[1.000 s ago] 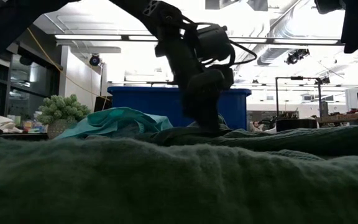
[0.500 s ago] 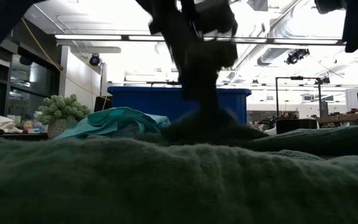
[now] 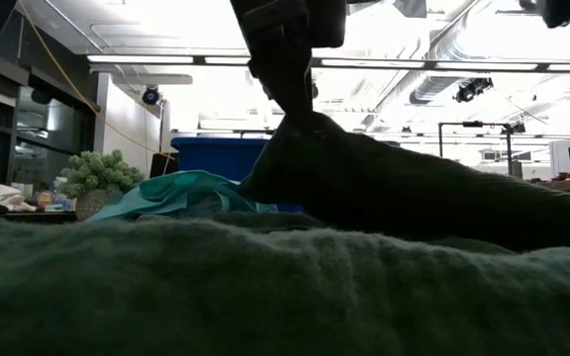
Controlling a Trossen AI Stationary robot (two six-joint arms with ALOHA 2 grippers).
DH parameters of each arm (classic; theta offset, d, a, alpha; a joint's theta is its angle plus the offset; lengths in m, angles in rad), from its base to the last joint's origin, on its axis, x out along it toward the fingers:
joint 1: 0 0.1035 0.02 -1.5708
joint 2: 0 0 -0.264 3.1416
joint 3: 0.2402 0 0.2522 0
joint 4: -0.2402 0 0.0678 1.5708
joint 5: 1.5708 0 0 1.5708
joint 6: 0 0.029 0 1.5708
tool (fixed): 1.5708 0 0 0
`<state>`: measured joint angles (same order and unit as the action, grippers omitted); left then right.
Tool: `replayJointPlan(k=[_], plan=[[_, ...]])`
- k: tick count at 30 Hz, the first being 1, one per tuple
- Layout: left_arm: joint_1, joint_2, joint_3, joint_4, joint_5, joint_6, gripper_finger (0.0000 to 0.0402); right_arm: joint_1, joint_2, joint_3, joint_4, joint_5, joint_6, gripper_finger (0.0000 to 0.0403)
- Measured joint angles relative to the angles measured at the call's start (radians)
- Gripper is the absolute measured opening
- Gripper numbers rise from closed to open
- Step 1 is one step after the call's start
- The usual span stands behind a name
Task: Fold laundry
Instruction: Fold the green polo shirt from the blue laundry bin
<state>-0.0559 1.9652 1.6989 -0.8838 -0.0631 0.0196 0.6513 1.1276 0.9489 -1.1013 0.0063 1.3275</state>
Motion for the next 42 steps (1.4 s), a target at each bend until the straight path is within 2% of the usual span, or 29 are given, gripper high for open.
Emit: replayJointPlan(k=[5,10,17,28,31,42], plan=[[-0.005,0.0,0.0,0.017,-0.004,0.0,0.0,0.092,0.166,-0.022,0.0,-0.012,-0.018,0.011],[-0.005,0.0,0.0,0.017,-0.005,-0.015,0.0,0.043,0.275,-0.085,0.022,-0.072,-0.055,0.011],[-0.005,0.0,0.0,0.01,0.004,-0.058,0.0,-0.056,0.285,-0.205,0.254,-0.14,-0.167,0.011],[-0.004,0.0,0.0,0.009,0.025,-0.109,0.0,-0.08,0.31,-0.212,0.226,-0.132,-0.36,0.011],[-0.003,0.0,0.0,0.009,0.024,-0.136,0.0,-0.075,0.344,-0.212,0.184,-0.116,-0.391,0.011],[-0.003,0.0,0.0,0.009,0.011,-0.166,0.0,-0.075,0.491,-0.206,0.244,-0.152,-0.503,0.011]])
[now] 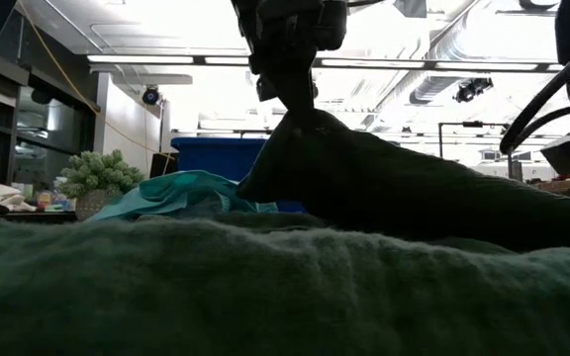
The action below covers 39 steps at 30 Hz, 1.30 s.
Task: Fold laundry
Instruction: Fold the green polo shirt from the blue laundry bin
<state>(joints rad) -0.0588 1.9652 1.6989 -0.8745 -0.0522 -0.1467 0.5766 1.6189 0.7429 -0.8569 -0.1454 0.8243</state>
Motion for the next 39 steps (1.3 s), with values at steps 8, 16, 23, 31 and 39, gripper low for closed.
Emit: replayJointPlan(k=[8,16,23,31,39], plan=[[0.0,-0.004,0.003,0.0,-0.036,-0.009,0.0,0.056,-0.027,-0.003,0.005,-0.014,0.05,0.0015],[0.0,-0.034,0.005,-0.013,-0.058,0.079,0.0,0.199,-0.238,0.012,0.026,-0.083,0.417,0.0],[0.0,-0.033,-0.021,-0.086,-0.075,0.15,0.0,0.256,-0.326,0.11,0.15,0.032,0.657,0.0],[0.006,-0.033,-0.034,-0.093,-0.112,0.2,0.0,0.254,-0.218,0.215,0.34,0.132,0.733,0.0],[0.041,-0.034,-0.053,-0.094,-0.116,0.384,0.0,0.186,-0.014,0.41,0.418,0.225,0.81,0.0]])
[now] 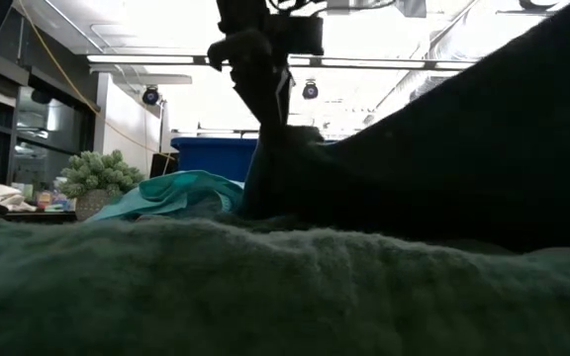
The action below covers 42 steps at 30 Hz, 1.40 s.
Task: Fold laundry
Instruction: Fold the green polo shirt from the blue laundry bin
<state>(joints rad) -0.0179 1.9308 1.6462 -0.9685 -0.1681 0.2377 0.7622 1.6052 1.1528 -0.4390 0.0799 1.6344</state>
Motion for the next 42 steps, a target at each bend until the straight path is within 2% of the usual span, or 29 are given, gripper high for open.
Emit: replayJointPlan(k=[8,13,18,24,29,34,42], plan=[[0.06,0.001,-0.077,-0.008,0.019,0.071,0.0,-0.133,0.23,0.259,-0.004,0.004,-0.031,0.0],[0.065,-0.038,-0.13,0.001,0.052,0.072,0.0,-0.19,0.295,0.37,-0.002,0.004,-0.1,0.0],[0.044,-0.157,-0.231,0.007,0.045,0.028,0.0,-0.228,0.302,0.385,-0.005,-0.002,-0.152,0.0],[0.0,-0.356,-0.427,0.035,-0.032,-0.076,0.0,-0.248,0.302,0.385,0.001,-0.036,-0.205,0.0],[-0.019,-0.464,-0.568,0.065,-0.113,-0.138,0.0,-0.26,0.302,0.385,0.025,-0.048,-0.222,0.0],[-0.015,-0.483,-0.634,0.133,-0.134,-0.124,0.0,-0.281,0.302,0.385,0.041,-0.041,-0.229,0.0],[-0.014,-0.47,-0.656,0.181,-0.143,-0.077,0.0,-0.309,0.312,0.385,0.093,-0.028,-0.234,0.0]])
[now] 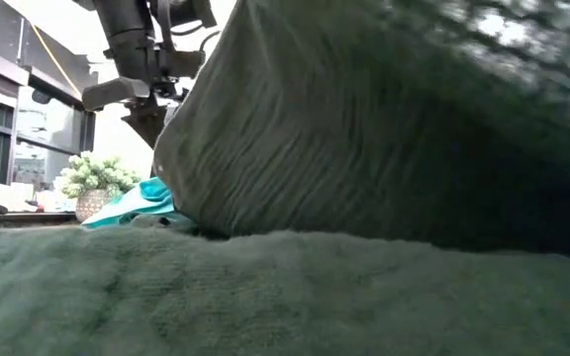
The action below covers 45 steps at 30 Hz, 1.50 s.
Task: Fold laundry
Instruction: Fold the green polo shirt from the blue laundry bin
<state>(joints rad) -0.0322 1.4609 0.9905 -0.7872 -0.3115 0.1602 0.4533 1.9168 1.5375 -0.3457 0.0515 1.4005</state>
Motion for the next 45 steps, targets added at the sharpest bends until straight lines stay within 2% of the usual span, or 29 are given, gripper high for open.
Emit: replayJointPlan(k=[8,18,23,31,35,45], plan=[[0.0,0.0,0.0,-0.004,0.026,0.009,0.0,-0.002,0.053,0.0,0.119,0.002,-0.02,0.0008],[0.0,0.0,0.0,-0.007,0.031,0.001,0.0,0.025,0.065,-0.002,0.159,-0.093,-0.032,0.0094],[0.0,0.0,0.0,-0.007,0.032,0.001,0.0,0.031,0.065,-0.001,0.209,-0.161,-0.04,0.0098],[0.0,0.0,0.0,-0.007,0.032,-0.002,0.0004,0.036,0.065,-0.001,0.209,-0.161,-0.028,0.0098],[0.01,0.0,0.0,-0.003,0.052,0.002,0.0034,0.046,0.065,-0.001,0.209,-0.162,-0.013,0.0098],[0.041,0.0,0.0,0.0,0.278,-0.225,0.0165,0.068,0.062,-0.001,0.208,-0.203,0.012,0.0098]])
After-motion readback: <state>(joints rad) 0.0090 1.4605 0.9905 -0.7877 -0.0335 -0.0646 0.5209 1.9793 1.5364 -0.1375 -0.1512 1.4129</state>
